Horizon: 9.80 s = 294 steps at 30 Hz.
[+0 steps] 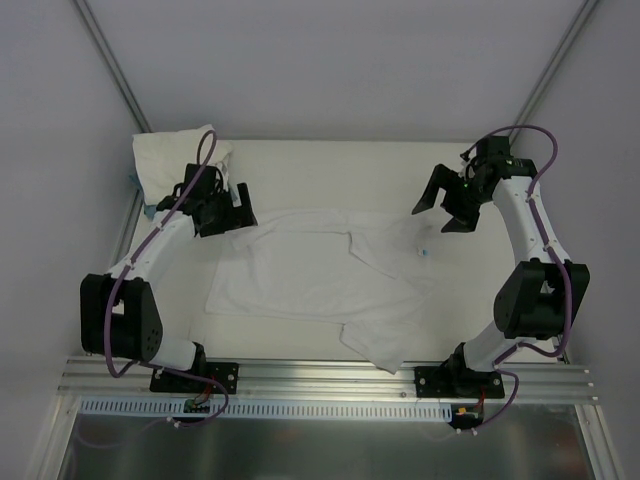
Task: Fold and stack the t-shirts
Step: Fold the flattened tshirt in 1/3 of the way
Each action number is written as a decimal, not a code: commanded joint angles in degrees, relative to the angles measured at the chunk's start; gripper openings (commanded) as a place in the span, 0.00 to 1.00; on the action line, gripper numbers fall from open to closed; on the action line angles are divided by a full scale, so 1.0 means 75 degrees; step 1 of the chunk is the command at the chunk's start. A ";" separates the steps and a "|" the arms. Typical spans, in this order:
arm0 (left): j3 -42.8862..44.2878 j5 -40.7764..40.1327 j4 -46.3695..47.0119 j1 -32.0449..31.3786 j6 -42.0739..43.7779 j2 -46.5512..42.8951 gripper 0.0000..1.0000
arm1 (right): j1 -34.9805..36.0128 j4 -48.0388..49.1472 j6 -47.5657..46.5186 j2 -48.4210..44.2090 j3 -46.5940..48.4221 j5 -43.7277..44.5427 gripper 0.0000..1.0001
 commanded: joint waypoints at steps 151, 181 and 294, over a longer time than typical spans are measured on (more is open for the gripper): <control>0.1050 -0.2961 -0.1097 -0.1346 0.4113 0.1460 0.00 | 0.0057 0.0376 0.0400 0.0600 0.0613 -0.0791 1.00; 0.2021 -0.0349 0.0497 -0.1510 0.0363 -0.0028 0.99 | 0.0373 0.1663 0.0353 0.0728 -0.1308 -0.0626 0.91; 0.3487 0.0297 -0.0429 -0.1768 0.1137 0.0792 0.99 | 0.1779 0.2192 0.0470 0.1749 -0.2539 -0.0416 0.00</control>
